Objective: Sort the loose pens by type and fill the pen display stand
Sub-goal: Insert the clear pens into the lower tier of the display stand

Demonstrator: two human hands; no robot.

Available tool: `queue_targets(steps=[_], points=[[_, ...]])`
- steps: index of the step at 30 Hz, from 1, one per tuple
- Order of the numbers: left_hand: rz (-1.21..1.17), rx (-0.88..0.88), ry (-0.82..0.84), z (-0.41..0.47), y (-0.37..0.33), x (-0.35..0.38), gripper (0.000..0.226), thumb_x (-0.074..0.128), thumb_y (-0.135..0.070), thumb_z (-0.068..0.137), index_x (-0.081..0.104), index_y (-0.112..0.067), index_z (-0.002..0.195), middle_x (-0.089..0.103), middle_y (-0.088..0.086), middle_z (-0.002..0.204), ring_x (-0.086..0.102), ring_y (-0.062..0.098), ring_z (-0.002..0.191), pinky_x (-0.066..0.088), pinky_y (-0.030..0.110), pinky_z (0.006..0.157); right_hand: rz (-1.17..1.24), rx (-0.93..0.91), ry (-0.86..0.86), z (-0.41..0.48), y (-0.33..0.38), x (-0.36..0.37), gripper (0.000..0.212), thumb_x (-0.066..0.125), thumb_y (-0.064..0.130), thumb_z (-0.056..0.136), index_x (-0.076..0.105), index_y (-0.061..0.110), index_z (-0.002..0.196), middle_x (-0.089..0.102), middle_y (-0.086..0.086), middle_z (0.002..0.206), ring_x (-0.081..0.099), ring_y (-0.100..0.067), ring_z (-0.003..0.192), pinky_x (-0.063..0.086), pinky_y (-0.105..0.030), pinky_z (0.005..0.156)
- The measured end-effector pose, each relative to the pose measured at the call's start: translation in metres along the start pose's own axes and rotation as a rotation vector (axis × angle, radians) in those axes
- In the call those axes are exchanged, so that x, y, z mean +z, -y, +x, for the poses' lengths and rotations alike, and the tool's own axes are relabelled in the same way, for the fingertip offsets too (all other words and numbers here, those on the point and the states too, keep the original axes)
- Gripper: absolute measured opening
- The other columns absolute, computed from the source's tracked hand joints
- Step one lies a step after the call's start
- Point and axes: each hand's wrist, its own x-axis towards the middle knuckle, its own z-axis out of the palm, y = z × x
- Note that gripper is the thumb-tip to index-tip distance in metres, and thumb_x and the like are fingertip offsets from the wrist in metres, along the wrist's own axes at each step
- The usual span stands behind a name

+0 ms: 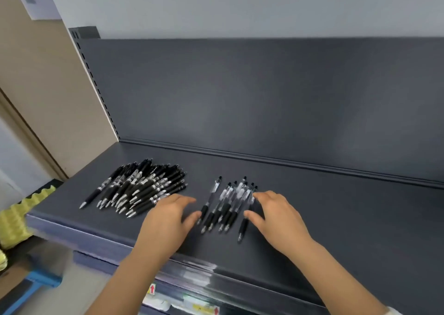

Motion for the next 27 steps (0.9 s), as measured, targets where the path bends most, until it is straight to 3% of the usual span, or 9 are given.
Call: queue_targets(steps=[8,14,20,27], points=[[0.008,0.123,0.190,0.044,0.005,0.025,0.056,0.051,-0.058,0.085,0.052,-0.022,0.129,0.051,-0.009,0.128,0.043,0.014,0.119,0.039,0.027,0.099,-0.041,0.175,-0.025,0.017,0.012,0.015,0.064,0.045,0.058,0.089,0.035,0.021,0.140,0.046,0.004,0.134,0.039,-0.018,0.125,0.037,-0.032,0.100],[0.026,0.254,0.298,0.066,0.018,0.027,0.073,0.042,-0.071,0.080,0.039,-0.028,0.138,0.035,-0.016,0.136,0.030,0.012,0.126,0.031,0.029,0.102,-0.043,0.444,-0.051,0.027,0.035,0.023,0.078,0.049,0.068,0.080,0.038,0.017,0.138,0.045,-0.001,0.132,0.037,-0.021,0.125,0.036,-0.036,0.101],[-0.014,0.358,0.356,0.073,0.024,0.024,0.074,0.042,-0.073,0.079,0.035,-0.031,0.140,0.030,-0.017,0.137,0.026,0.011,0.127,0.027,0.030,0.101,0.130,0.681,-0.024,0.037,0.046,0.026,0.079,0.068,0.061,0.070,0.045,0.016,0.131,0.051,-0.002,0.122,0.047,-0.021,0.118,0.046,-0.038,0.094],[-0.057,0.349,0.438,0.072,0.021,0.022,0.074,0.051,-0.073,0.073,0.039,-0.033,0.134,0.031,-0.016,0.130,0.026,0.011,0.125,0.025,0.031,0.101,0.206,0.770,0.015,0.037,0.043,0.022,0.069,0.071,0.051,0.073,0.046,0.017,0.128,0.056,0.001,0.114,0.055,-0.017,0.106,0.048,-0.031,0.085]])
